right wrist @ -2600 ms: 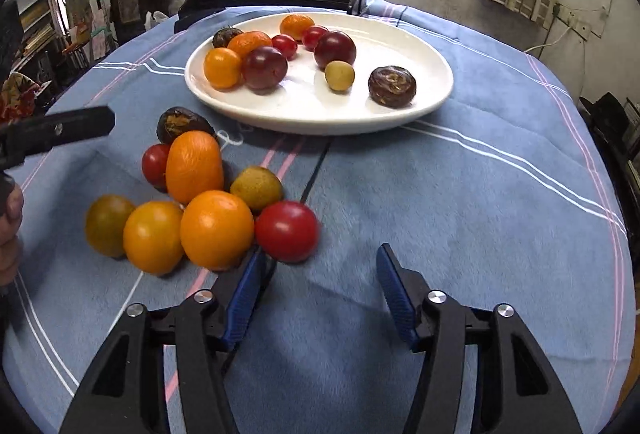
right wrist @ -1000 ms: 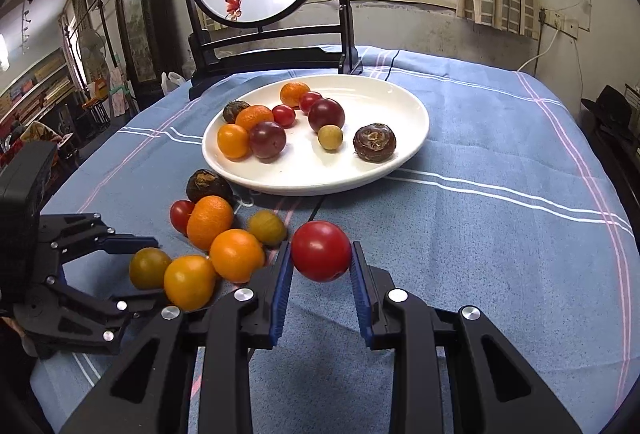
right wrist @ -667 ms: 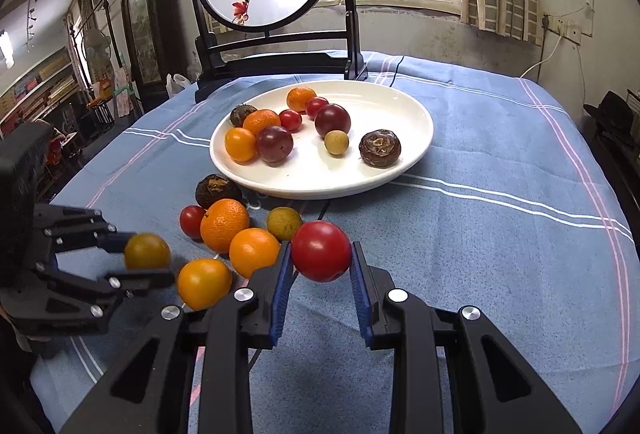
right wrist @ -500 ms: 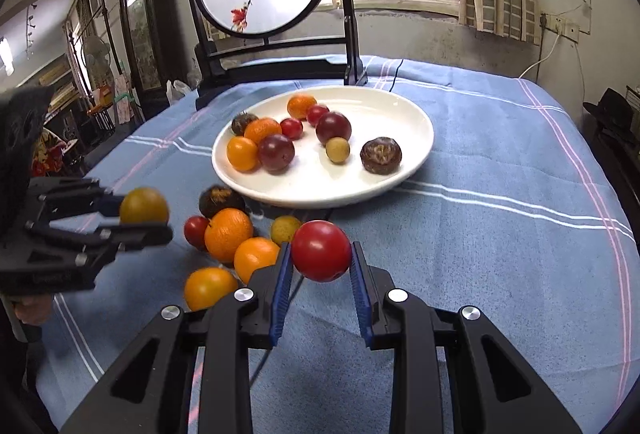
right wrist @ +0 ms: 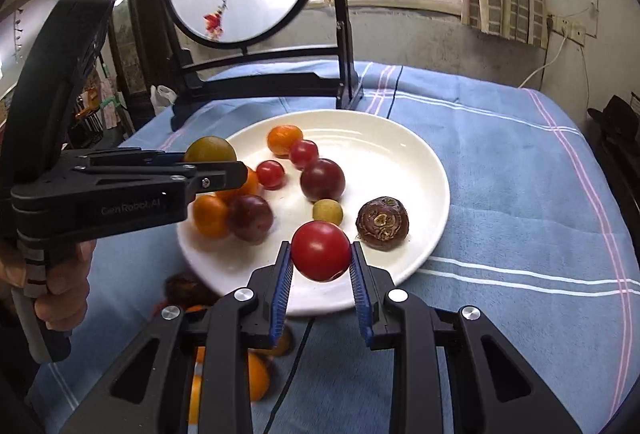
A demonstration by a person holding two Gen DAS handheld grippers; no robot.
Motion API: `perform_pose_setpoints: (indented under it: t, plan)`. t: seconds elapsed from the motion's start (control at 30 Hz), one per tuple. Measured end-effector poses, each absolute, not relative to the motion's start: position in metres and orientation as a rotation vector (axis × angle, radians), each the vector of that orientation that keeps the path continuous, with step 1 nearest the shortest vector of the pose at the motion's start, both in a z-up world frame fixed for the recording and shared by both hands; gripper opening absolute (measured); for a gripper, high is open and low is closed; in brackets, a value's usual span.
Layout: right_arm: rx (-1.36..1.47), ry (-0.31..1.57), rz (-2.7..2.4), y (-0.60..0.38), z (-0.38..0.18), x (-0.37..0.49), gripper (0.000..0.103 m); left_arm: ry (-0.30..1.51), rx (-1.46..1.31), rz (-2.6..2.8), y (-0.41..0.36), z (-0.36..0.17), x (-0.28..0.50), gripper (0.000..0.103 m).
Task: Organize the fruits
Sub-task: 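Carry both tomatoes onto the white plate while both tools open to release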
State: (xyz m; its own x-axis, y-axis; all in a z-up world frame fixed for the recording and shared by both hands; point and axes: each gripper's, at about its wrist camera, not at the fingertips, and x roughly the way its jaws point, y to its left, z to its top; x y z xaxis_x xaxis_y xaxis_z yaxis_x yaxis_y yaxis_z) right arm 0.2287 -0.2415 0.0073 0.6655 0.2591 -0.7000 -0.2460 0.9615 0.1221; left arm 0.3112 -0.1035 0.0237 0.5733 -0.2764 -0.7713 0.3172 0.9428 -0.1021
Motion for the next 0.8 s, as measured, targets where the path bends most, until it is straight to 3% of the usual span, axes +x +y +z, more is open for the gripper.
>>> perform_pose_setpoints:
  t: [0.23,0.3,0.33,0.37,0.8]
  plan:
    - [0.026,0.82,0.238,-0.239,-0.01,0.251,0.031,0.907,0.046,-0.335,-0.115,0.006,0.323,0.038]
    - [0.053,0.82,0.199,-0.244,-0.011,0.254,0.045,0.893,0.003,-0.339,-0.112,0.01,0.323,0.056]
    - [0.069,0.816,0.196,-0.246,-0.011,0.253,0.048,0.887,-0.011,-0.325,-0.11,0.013,0.322,0.073]
    - [0.074,0.815,0.203,-0.248,-0.01,0.251,0.048,0.856,-0.022,-0.295,-0.106,0.018,0.316,0.082]
    - [-0.005,0.827,0.228,-0.259,-0.004,0.18,0.048,0.845,-0.128,-0.294,-0.053,0.027,0.245,0.088]
